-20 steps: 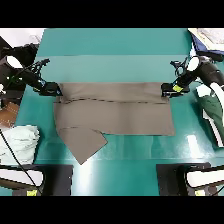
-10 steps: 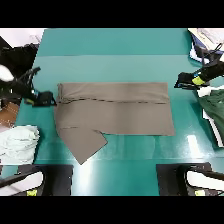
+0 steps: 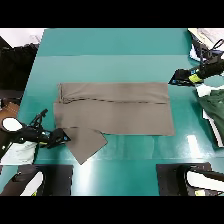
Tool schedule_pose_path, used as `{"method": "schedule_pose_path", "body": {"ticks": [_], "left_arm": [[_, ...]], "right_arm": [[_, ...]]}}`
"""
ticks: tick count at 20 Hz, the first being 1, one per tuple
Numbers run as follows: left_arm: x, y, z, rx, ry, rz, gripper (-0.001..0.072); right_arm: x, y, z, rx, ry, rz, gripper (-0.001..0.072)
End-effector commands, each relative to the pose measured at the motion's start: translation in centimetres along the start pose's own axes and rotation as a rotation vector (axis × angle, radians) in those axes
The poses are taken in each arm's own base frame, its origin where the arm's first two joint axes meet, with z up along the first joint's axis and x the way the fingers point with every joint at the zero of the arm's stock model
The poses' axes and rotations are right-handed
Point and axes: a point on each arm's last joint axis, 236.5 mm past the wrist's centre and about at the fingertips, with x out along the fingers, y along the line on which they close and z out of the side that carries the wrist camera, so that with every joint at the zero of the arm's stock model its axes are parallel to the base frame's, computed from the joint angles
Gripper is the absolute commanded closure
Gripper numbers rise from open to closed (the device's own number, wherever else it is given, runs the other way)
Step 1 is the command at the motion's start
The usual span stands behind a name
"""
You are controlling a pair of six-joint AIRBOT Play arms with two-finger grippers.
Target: Fold the shirts.
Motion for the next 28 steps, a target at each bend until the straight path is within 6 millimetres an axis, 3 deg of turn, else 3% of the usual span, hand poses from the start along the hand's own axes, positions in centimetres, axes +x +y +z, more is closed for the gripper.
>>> {"method": "schedule_pose_path", "body": {"ticks": [1, 7, 13, 14, 15, 16, 18, 19, 21, 28], "left_arm": [[1.1, 0.8, -1.7, -0.040, 0.032, -0.003, 0.0276], [1.1, 2.5, -0.5, -0.032, -0.020, 0.068, 0.0277], [0.6, 1.5, 4.0, -0.064, -0.212, 0.018, 0.0280], [0.5, 1.3, 4.5, -0.068, -0.233, 0.008, 0.0309], [0.4, 1.0, 4.9, -0.070, -0.248, -0.002, 0.0496], [0.4, 0.9, 5.1, -0.073, -0.256, -0.009, 0.0562], [0.4, 0.8, 5.0, -0.074, -0.252, -0.013, 0.0594], [0.4, 0.7, 4.7, -0.064, -0.237, -0.014, 0.0680], [0.2, 0.3, 4.1, -0.014, -0.208, -0.014, 0.0681], [-1.1, -1.7, 3.8, 0.101, -0.176, -0.047, 0.0680]], "right_arm": [[0.1, 0.5, 0.0, -0.023, 0.000, 0.006, 0.0273], [0.1, 0.5, 0.0, -0.023, 0.000, 0.005, 0.0273], [0.1, 0.5, -1.5, -0.034, 0.062, 0.010, 0.0274], [0.1, 0.6, -1.8, -0.041, 0.078, 0.011, 0.0273], [0.1, 0.6, -2.1, -0.041, 0.090, 0.012, 0.0273], [0.1, 0.6, -2.3, -0.041, 0.097, 0.012, 0.0273], [0.0, 0.4, -2.9, -0.043, 0.123, 0.008, 0.0273], [0.1, 0.3, -3.6, -0.044, 0.144, 0.009, 0.0274], [0.9, -0.9, -6.3, -0.007, 0.201, 0.007, 0.0273], [4.6, -8.8, -19.9, 0.310, 0.337, 0.002, 0.0274]]}}
